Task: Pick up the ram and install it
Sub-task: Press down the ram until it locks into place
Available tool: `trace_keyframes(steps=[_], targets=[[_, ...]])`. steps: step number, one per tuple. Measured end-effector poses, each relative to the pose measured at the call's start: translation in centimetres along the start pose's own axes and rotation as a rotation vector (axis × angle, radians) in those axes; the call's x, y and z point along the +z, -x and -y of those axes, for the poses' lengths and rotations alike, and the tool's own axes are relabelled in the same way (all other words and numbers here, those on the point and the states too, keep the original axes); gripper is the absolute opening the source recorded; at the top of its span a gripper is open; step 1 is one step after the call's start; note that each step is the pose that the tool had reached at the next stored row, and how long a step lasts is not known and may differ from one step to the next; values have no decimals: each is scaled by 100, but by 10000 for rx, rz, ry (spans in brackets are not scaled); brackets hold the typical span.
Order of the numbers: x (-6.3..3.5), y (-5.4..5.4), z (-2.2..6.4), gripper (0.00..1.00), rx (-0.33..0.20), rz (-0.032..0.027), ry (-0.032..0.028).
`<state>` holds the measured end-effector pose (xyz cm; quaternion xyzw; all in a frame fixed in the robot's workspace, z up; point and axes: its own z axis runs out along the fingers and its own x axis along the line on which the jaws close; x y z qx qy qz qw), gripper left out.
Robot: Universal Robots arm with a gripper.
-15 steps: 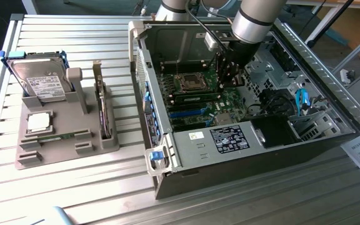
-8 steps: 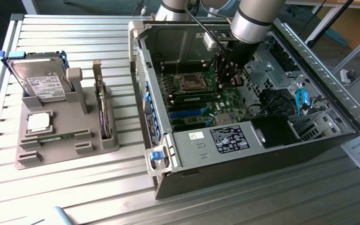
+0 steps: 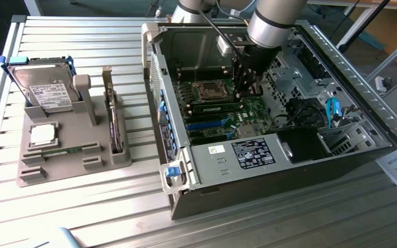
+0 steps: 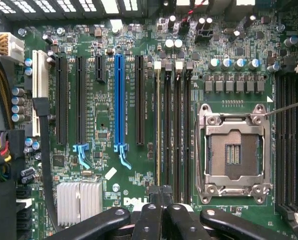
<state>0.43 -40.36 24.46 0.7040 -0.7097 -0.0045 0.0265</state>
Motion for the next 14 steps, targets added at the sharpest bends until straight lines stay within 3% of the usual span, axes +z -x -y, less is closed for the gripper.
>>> trace_keyframes(steps=[14], targets=[[8, -1, -179, 11, 2, 0, -34]])
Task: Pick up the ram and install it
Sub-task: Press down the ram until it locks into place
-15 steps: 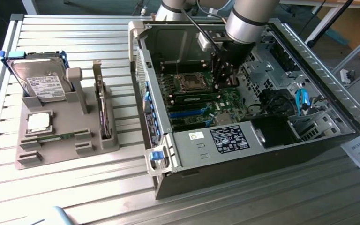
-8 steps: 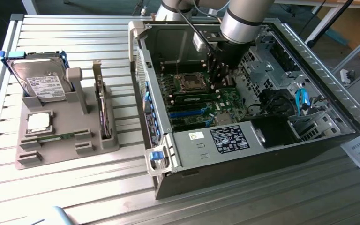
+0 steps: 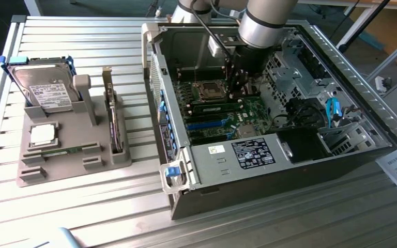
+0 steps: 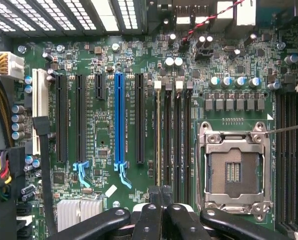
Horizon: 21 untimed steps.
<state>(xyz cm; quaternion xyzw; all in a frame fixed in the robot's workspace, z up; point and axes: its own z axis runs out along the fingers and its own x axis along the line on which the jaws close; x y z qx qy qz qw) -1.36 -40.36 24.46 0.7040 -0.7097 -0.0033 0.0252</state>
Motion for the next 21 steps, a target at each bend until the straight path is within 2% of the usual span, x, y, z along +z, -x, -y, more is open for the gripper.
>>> trace_keyframes(steps=[5, 17, 21], targets=[[3, -1, -64, 11, 0, 0, -21], [55, 1, -66, 11, 1, -3, -47], [57, 1, -97, 11, 4, -1, -106]])
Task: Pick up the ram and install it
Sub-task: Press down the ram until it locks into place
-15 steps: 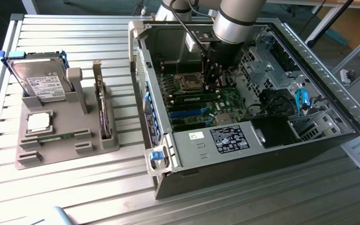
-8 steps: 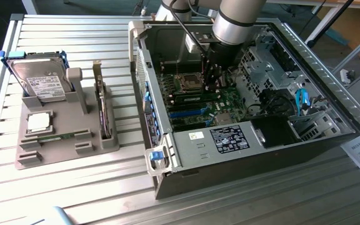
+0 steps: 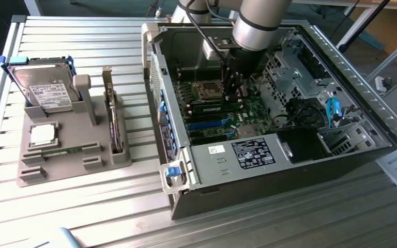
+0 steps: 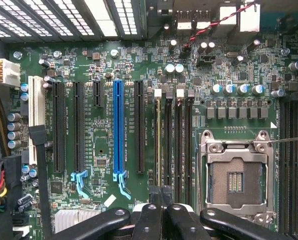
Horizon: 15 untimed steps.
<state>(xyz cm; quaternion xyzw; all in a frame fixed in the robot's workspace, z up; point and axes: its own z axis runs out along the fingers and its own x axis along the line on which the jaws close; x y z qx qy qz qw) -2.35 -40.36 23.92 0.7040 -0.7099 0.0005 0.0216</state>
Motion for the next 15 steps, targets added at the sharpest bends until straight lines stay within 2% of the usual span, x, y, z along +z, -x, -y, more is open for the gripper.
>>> trace_keyframes(steps=[3, 9, 12, 15], targets=[[1, 0, -19, 11, 0, -1, -16], [7, -1, -102, 11, 2, -3, -104], [43, 0, -105, 11, 4, -12, -160], [54, 0, -106, 11, 5, -17, -184]])
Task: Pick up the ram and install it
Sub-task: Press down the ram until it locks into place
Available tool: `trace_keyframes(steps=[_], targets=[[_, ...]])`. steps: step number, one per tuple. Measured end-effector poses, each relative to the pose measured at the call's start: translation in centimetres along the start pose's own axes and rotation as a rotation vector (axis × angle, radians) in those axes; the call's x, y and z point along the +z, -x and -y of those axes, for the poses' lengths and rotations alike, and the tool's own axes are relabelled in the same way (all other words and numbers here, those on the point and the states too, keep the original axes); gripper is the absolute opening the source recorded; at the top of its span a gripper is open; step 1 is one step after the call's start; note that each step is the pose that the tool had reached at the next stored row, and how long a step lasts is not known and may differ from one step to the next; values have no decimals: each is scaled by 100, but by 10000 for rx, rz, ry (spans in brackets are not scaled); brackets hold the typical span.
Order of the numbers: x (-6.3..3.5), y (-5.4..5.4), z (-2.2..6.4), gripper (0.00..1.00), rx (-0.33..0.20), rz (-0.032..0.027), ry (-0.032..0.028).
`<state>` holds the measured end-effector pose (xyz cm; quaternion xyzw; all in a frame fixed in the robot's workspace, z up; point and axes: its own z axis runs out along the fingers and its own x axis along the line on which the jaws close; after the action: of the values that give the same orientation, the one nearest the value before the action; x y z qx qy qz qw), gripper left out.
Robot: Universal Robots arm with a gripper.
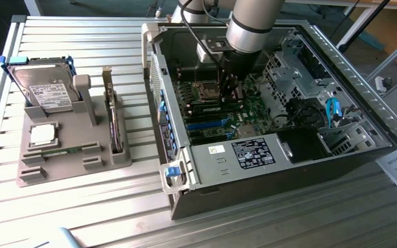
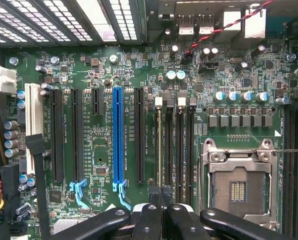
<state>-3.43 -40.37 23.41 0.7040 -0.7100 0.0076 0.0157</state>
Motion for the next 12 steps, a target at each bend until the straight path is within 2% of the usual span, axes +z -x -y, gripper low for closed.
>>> trace_keyframes(steps=[12], targets=[[18, 1, 0, 11, 1, 4, -19]])
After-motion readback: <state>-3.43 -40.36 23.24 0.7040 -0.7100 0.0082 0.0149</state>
